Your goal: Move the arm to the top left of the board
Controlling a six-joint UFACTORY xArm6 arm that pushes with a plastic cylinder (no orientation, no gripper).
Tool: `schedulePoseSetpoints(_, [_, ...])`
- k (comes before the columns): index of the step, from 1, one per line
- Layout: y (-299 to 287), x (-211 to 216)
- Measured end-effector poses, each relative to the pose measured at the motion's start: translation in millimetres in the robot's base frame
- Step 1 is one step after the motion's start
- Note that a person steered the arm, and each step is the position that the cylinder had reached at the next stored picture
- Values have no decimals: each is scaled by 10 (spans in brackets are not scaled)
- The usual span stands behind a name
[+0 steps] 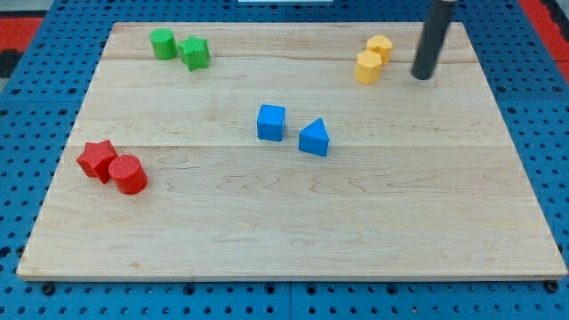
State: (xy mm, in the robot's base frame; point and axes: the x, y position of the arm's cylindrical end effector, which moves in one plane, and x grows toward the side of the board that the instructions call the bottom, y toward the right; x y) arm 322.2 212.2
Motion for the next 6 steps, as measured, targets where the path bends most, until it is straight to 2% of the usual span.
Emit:
schedulePoseSetpoints(1, [-598,161])
schedulePoseSetpoints(2, [-1605,162])
schedulePoseSetpoints(3, [-2645,37])
schedulePoseSetpoints(5, [-4266,-305])
schedulePoseSetpoints(6, [-4756,-387])
